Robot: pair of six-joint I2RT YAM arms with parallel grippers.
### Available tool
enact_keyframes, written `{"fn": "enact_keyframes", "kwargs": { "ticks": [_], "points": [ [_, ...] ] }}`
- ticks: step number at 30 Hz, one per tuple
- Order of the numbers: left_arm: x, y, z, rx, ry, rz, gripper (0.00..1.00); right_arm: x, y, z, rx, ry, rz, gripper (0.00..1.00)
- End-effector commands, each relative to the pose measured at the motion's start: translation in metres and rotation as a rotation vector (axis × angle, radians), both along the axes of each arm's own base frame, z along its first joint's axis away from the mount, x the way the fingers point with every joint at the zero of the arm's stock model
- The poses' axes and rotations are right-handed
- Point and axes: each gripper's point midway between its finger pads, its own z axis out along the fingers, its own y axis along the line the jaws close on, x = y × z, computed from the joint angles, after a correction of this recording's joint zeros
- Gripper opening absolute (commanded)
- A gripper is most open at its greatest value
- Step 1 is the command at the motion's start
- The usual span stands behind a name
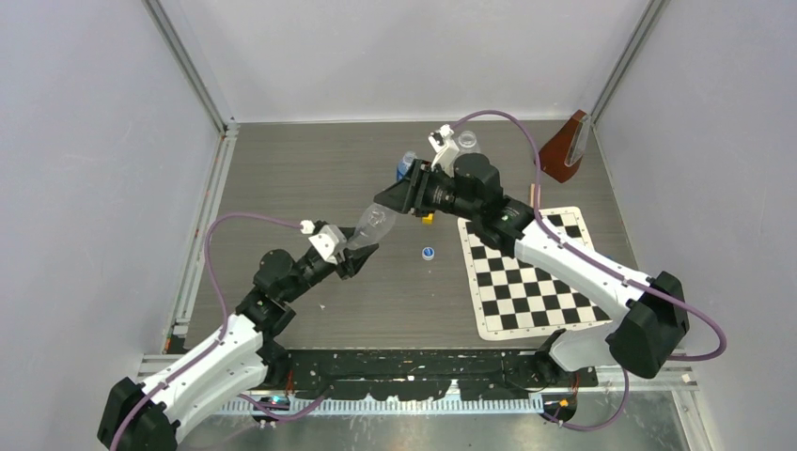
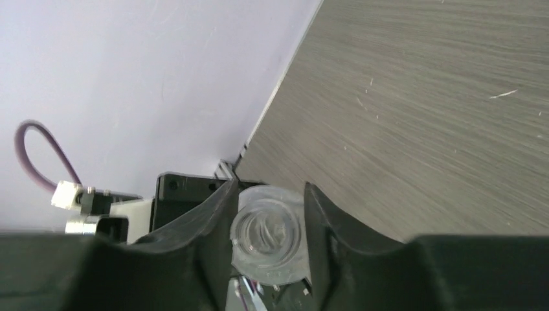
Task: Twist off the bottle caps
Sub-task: Place the plastic bottle at the center of the board.
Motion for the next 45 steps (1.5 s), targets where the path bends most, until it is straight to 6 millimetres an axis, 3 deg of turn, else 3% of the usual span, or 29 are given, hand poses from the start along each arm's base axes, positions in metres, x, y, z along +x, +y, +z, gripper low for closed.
{"fn": "enact_keyframes", "kwargs": {
  "ticks": [1, 2, 4, 7, 8, 9, 13, 18, 24, 29, 37, 43, 45],
  "points": [
    [-0.001, -0.003, 0.040, -0.057, -0.103, -0.019, 0.13, -0.003, 0.002, 0.032, 0.043, -0.094, 0.029, 0.36],
    [0.000, -0.002, 0.039, -0.055, -0.098, -0.013, 0.23, -0.002, 0.001, 0.029, 0.022, -0.113, 0.031, 0.25],
    [0.002, -0.001, 0.036, -0.053, -0.086, -0.001, 0.45, 0.000, -0.002, 0.020, -0.034, -0.128, 0.026, 0.14],
    [0.005, 0.001, 0.031, -0.055, -0.057, 0.020, 0.79, 0.006, -0.011, 0.004, -0.127, -0.140, -0.002, 0.06],
    [0.007, 0.001, 0.029, -0.055, -0.044, 0.030, 0.96, 0.008, -0.013, 0.001, -0.156, -0.162, -0.009, 0.04],
    [0.008, 0.002, 0.025, -0.049, -0.029, 0.039, 0.99, 0.013, -0.017, -0.004, -0.189, -0.164, -0.043, 0.02],
    [0.016, 0.009, 0.017, -0.037, 0.016, 0.098, 1.00, 0.032, -0.028, -0.021, -0.315, -0.230, -0.131, 0.01],
    [0.024, 0.021, 0.009, -0.043, 0.096, 0.193, 1.00, 0.069, -0.041, -0.054, -0.526, -0.314, -0.285, 0.01],
    [0.034, 0.041, 0.008, -0.033, 0.130, 0.318, 1.00, 0.085, -0.040, -0.064, -0.562, -0.410, -0.350, 0.01],
    [0.040, 0.056, 0.000, -0.027, 0.170, 0.417, 1.00, 0.087, -0.032, -0.071, -0.594, -0.473, -0.343, 0.01],
    [0.041, 0.063, -0.001, -0.042, 0.183, 0.454, 1.00, 0.082, -0.022, -0.096, -0.622, -0.485, -0.299, 0.08],
    [0.042, 0.065, -0.001, -0.038, 0.183, 0.469, 1.00, 0.077, -0.021, -0.102, -0.643, -0.488, -0.279, 0.23],
    [0.042, 0.065, -0.001, -0.036, 0.184, 0.466, 1.00, 0.075, -0.022, -0.102, -0.645, -0.488, -0.274, 0.37]
  ]
}}
